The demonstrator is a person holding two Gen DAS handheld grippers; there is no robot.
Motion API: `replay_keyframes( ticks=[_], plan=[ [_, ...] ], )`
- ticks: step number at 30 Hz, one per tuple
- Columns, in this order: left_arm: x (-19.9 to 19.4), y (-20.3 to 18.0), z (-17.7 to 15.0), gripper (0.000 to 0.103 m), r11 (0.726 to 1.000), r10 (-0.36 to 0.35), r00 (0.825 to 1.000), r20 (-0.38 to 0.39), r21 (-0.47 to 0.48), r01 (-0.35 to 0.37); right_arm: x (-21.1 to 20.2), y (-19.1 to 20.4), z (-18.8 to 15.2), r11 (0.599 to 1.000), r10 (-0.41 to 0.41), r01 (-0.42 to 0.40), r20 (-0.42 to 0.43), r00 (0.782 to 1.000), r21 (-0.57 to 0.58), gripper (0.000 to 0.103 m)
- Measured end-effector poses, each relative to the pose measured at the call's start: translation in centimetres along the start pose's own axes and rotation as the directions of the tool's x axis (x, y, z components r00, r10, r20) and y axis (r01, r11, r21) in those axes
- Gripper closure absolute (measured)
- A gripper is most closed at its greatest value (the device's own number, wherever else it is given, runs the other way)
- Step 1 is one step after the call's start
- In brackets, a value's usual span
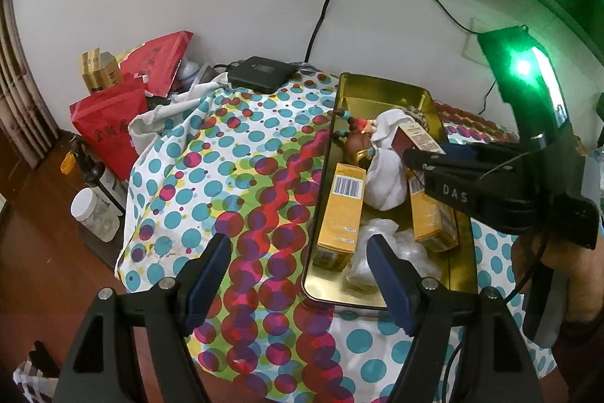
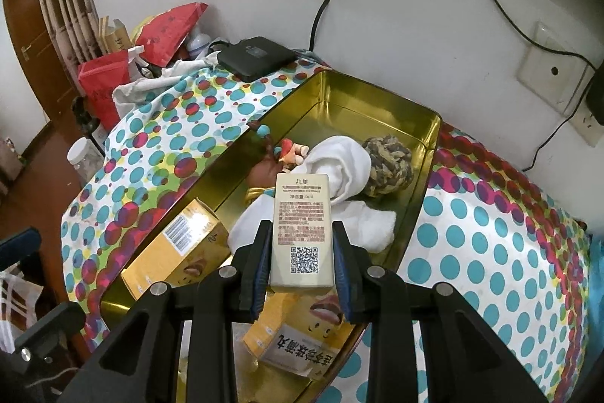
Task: Organize objects
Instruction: 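Carry the cream QR-code box into the gold tray and open the right tool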
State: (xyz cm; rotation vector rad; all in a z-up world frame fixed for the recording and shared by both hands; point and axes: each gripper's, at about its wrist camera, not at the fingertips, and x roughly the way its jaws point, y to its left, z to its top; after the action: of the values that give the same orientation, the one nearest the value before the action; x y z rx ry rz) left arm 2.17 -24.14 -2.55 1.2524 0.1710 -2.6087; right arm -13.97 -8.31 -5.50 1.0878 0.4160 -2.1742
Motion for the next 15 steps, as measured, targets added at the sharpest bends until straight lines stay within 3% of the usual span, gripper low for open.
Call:
replay_keyframes(
  ticks=[2,5,13,15],
  plan=[
    [0.1,0.1,0.0,0.027,1.0,0.001,1.0,-0.005,-0.004,-0.001,-0.2,0.1,0.0,1.0,0.007,-0.007,0.008,1.0,0.001,0.071],
    [0.1,0.0,-0.1,0.027,1.0,0.002,1.0,-0.012,-0.004,-0.002,-0.5,0.1,0.0,1.0,-0.006,0.006,0.016,1.0,0.001,0.056],
    [0.0,-0.1,-0.2,0.027,1.0,0.012,1.0,-0.018,-0.009,-0.012,-1.8,0.6,-0.2,1.0,-0.016,0.017,0.028,0.999,-0.008,0.039],
    [-0.1,-0.1,-0.2,0.027,1.0,0.01,1.0,-0.019,-0.009,-0.01,-2.4,0.6,-0.3,1.0,-0.026,0.026,0.034,0.999,-0.001,0.027]
  ],
)
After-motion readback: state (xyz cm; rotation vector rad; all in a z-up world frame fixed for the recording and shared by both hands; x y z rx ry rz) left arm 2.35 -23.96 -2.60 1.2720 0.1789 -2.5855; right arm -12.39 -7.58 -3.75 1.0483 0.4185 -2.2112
